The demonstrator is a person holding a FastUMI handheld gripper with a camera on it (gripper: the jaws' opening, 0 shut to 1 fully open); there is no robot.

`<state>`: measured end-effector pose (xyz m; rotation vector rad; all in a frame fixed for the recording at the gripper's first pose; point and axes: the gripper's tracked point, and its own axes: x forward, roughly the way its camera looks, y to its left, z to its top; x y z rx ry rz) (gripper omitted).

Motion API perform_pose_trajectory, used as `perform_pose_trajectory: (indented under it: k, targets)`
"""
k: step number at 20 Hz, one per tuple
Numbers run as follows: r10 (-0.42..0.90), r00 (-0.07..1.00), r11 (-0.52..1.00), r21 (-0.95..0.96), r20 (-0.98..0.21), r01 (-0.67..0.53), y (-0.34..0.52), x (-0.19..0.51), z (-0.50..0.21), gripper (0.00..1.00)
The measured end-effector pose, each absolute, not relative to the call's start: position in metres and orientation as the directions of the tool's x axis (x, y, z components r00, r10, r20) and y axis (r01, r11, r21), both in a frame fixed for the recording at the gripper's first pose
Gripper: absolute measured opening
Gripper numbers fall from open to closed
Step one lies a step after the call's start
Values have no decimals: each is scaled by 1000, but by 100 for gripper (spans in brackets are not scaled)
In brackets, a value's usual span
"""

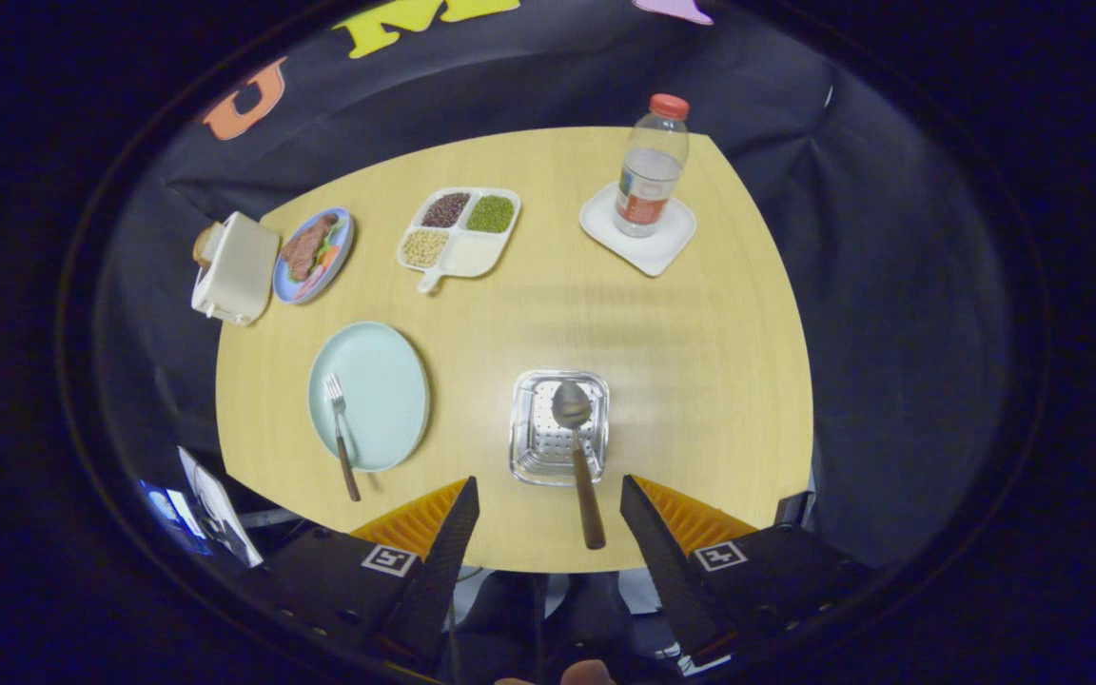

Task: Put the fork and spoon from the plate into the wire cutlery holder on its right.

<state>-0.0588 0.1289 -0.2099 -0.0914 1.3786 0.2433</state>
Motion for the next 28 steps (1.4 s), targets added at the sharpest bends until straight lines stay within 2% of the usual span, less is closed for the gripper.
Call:
perform_pose_trajectory:
  k: [5,14,19,28]
  targets:
    - [166,178,935,98,-970,-340,202,-83,-197,89]
    - [166,79,876,110,-983,-469,310,-153,-240,89]
    - [123,68,870,75,-990,-487,338,-178,-280,89]
    - [62,17,904,48,-998,-425,348,-195,-342,89]
